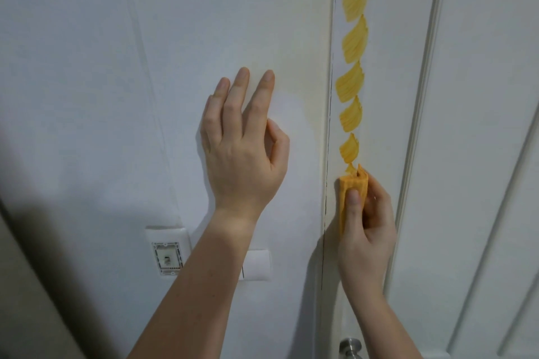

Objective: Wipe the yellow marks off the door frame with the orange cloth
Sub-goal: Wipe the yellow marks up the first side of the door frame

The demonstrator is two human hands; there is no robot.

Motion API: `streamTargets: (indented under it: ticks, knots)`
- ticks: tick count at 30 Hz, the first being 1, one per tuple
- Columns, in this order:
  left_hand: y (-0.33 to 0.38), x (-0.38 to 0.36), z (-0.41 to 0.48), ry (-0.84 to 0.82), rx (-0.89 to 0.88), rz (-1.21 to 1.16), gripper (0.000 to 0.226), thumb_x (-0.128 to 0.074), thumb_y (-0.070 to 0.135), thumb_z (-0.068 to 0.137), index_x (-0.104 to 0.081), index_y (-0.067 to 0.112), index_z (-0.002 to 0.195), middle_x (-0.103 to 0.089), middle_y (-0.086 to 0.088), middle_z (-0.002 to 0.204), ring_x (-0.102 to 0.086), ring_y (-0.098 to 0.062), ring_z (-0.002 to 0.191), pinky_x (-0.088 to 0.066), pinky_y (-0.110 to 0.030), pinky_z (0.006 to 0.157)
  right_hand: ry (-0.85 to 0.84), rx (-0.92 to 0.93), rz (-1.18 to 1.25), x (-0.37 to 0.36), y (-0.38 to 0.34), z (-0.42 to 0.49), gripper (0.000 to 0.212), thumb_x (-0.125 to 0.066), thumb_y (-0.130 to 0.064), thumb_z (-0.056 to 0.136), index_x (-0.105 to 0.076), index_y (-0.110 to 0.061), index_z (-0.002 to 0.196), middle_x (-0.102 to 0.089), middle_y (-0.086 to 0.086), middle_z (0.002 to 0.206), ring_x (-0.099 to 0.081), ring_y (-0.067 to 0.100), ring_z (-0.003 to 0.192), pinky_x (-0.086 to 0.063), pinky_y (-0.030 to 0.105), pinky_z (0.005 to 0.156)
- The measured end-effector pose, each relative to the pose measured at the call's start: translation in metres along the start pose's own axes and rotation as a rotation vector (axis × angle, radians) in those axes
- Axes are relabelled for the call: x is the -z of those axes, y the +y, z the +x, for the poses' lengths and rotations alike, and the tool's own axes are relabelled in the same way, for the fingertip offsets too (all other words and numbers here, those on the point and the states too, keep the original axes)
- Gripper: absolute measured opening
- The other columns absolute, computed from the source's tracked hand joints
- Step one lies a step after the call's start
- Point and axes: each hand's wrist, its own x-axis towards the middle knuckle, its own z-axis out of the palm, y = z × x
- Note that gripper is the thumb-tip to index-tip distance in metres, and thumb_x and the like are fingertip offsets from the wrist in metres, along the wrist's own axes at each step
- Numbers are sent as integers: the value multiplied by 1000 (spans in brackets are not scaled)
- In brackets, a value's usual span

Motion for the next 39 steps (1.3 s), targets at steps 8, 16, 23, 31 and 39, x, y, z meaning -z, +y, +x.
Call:
streamTargets:
  ticks: [8,16,23,31,39]
  knots:
    - [-1,-1,0,16,-2,-5,52,-56,21,105,-57,20,157,-54,-10,162,-46,-34,153,-40,-52,123,10,-10,21,-10,-9,-3,47,-73,-14,96,-63,-20,142,-71,-10,134,-65,5,128,-51,22,106]
    - [0,0,0,5,7,-7,53,-56,21,105,-56,20,158,-52,-10,163,-44,-34,155,-38,-50,126,-30,23,-209,5,4,-4,34,-64,-37,101,-66,-24,132,-60,-5,131,-59,18,124,-51,18,92]
    - [0,0,-1,1,6,-8,53,-55,22,105,-55,20,158,-52,-9,163,-44,-34,154,-38,-51,125,14,168,-222,-22,-24,27,25,-62,-26,102,-68,-10,120,-60,3,115,-56,-1,100,-43,9,81]
    - [-1,0,0,9,6,-2,54,-56,21,105,-55,22,158,-52,-8,164,-44,-32,155,-36,-48,128,-11,91,-239,-17,-20,8,51,-85,-14,85,-65,-14,132,-56,0,120,-55,-4,105,-44,4,83]
    - [2,2,1,12,14,-11,54,-58,20,104,-56,23,157,-53,-7,163,-45,-32,154,-37,-48,126,-97,72,-126,0,-24,20,37,-55,-32,107,-66,-19,140,-59,-18,121,-59,-1,117,-42,5,93]
